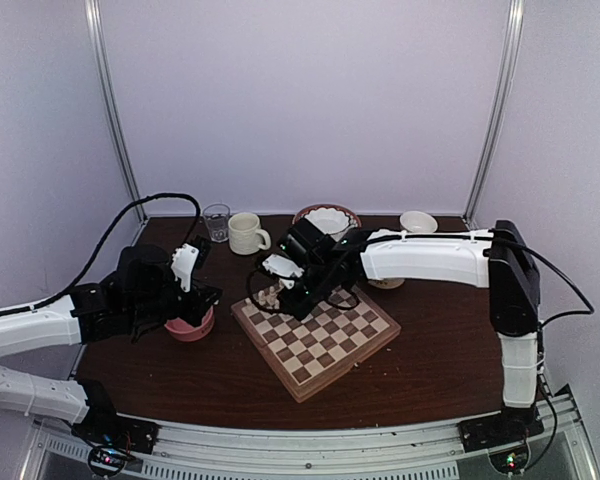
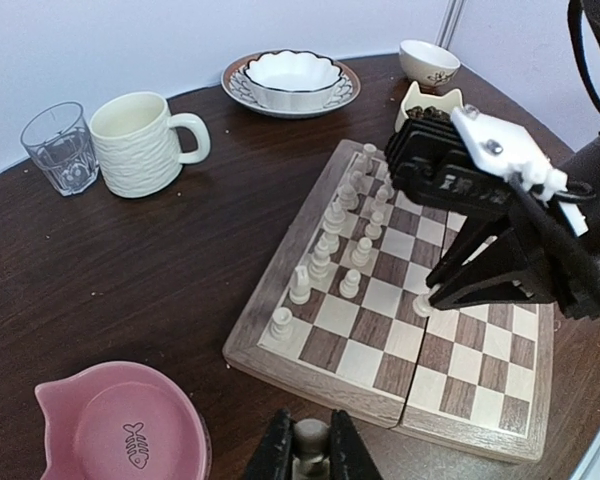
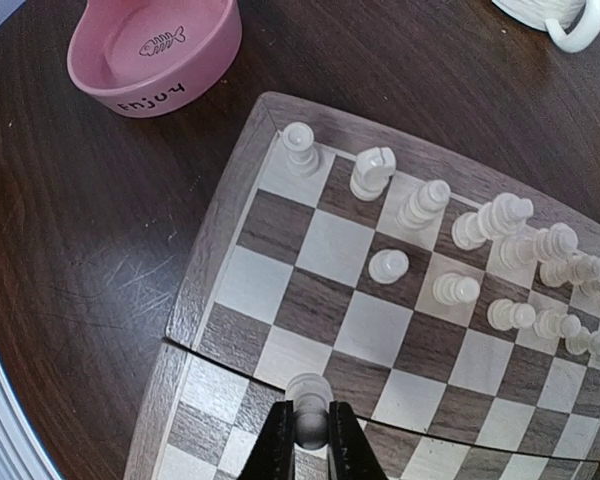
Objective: Set up the chess pieces on the board
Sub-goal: Pick up the pawn from the chessboard, then place the pawn at g2.
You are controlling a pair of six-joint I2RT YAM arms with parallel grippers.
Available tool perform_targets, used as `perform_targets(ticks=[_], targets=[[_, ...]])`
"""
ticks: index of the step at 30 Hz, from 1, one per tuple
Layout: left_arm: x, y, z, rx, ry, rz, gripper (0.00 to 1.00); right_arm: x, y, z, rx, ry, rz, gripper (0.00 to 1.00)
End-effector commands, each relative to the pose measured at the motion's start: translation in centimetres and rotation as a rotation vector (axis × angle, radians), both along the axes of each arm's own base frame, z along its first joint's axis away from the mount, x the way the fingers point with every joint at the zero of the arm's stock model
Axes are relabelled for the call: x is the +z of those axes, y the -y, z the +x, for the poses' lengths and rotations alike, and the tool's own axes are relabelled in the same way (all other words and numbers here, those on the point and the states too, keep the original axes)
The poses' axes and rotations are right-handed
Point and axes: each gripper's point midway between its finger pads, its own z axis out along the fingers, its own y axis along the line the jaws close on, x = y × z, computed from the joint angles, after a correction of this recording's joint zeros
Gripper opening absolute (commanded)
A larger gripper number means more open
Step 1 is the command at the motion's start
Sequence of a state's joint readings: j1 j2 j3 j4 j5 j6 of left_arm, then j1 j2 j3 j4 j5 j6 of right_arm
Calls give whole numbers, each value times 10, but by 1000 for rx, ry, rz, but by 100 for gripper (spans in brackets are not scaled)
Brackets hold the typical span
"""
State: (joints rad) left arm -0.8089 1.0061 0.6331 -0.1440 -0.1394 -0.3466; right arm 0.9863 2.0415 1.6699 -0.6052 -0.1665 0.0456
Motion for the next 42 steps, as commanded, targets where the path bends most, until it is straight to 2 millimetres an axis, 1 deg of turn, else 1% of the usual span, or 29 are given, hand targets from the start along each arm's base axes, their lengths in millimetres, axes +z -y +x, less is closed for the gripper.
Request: perform_targets(ticks=[1,5,9,17,28,36,42], targets=[[9,3,4,17,15,-27,14,0,-12,7,5,30,-18,8],[5,8,5,4,3,-34,14,-5,-19,14,4,47,-38,8],[5,8,5,4,-5,-29,14,-10,-24,20,0,58,-51,8],[10,5,4,13,10,-37,14,-17,-32,29,-12,83,-69,9],[11,2,4,21,14,-35,14,-28,-42,39,-21,93,-80,9],[12,2,3,22,16,-39,14,-34,-43,43,-4,114,-108,9],[13,1,3,21,17,-41,14,-39,-44,43,5,114,-117,12]])
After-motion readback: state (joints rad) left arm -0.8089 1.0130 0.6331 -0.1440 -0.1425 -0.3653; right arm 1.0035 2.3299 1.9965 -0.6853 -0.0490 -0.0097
